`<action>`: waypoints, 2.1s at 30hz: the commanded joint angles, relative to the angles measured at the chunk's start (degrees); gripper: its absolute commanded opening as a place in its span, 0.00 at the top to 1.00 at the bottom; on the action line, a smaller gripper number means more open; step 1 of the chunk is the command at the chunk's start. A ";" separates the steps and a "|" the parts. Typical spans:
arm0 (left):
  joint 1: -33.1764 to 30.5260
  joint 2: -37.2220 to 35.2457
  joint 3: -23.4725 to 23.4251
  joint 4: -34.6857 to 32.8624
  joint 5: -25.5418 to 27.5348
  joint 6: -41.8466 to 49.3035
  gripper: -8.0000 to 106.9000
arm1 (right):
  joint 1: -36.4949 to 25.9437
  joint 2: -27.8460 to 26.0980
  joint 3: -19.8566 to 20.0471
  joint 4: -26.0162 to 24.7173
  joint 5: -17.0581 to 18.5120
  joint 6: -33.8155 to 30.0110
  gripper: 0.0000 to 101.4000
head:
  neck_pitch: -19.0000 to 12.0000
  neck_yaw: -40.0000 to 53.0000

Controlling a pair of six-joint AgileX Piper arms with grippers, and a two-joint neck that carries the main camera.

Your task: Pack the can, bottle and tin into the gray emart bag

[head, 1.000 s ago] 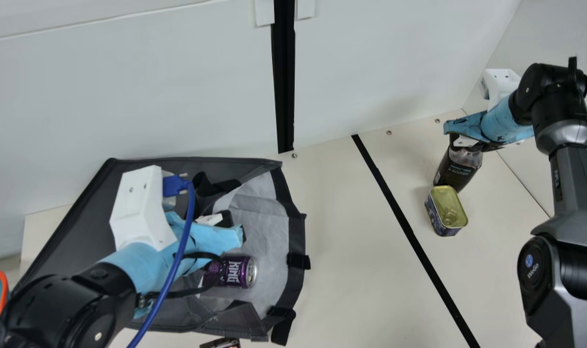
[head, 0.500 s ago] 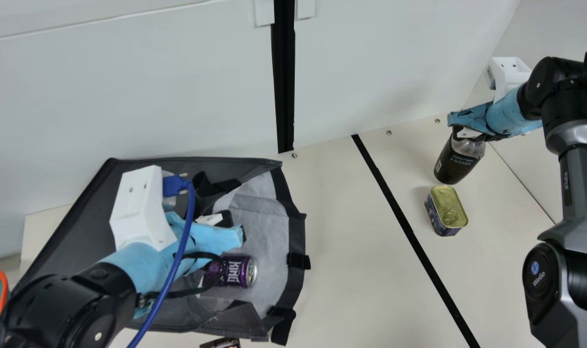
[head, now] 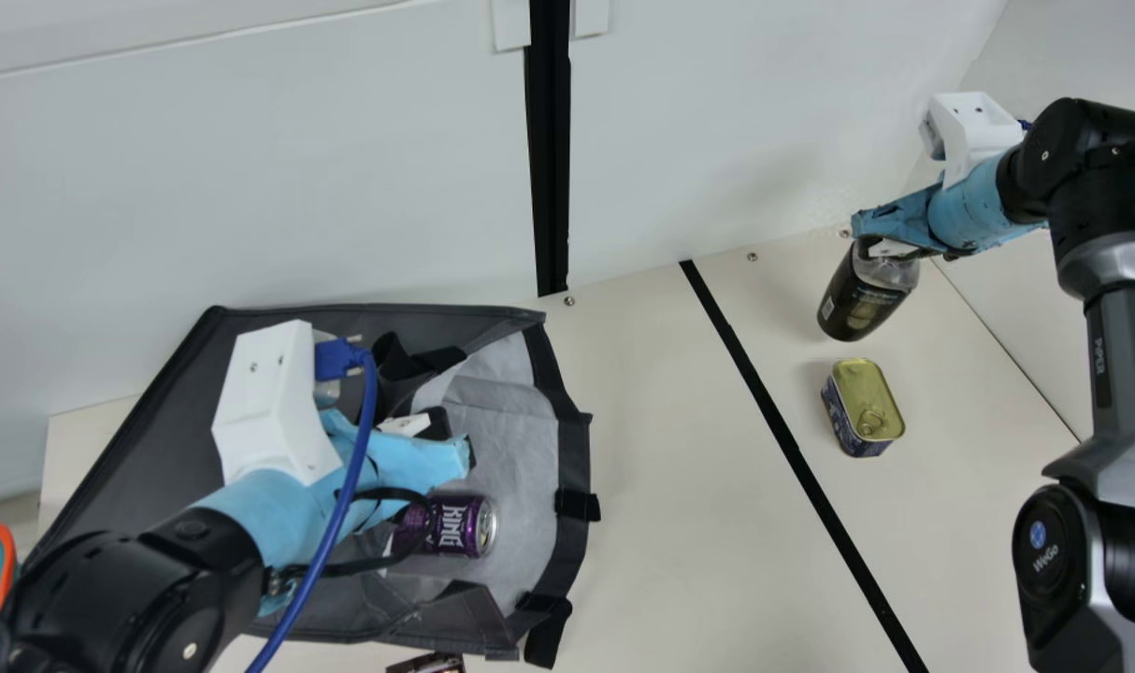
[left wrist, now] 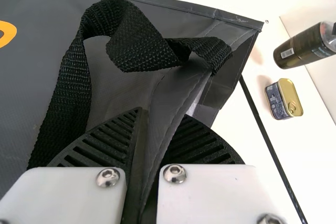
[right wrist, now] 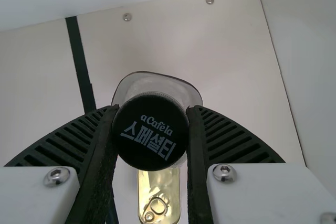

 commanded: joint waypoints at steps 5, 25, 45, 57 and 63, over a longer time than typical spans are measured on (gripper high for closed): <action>0.00 0.00 0.00 0.00 0.00 0.00 0.84 | 0.60 -1.33 0.83 1.25 0.23 -2.52 1.00 | -1.30 -0.05; 0.00 0.00 0.00 0.00 0.00 0.00 0.84 | 3.37 -12.42 12.63 4.15 -1.96 -8.95 1.00 | -1.30 -0.05; 0.00 0.00 0.00 0.00 0.00 0.00 0.84 | 8.21 -25.26 25.95 5.56 -2.94 -12.55 1.00 | -1.30 -0.05; 0.00 0.00 0.00 0.00 0.00 0.00 0.84 | 10.93 -30.25 30.30 6.95 -1.94 -14.86 1.00 | -1.30 -0.05; 0.00 0.00 0.00 0.00 0.00 0.00 0.84 | 12.63 -31.93 31.94 7.29 -1.43 -15.28 1.00 | -1.30 -0.05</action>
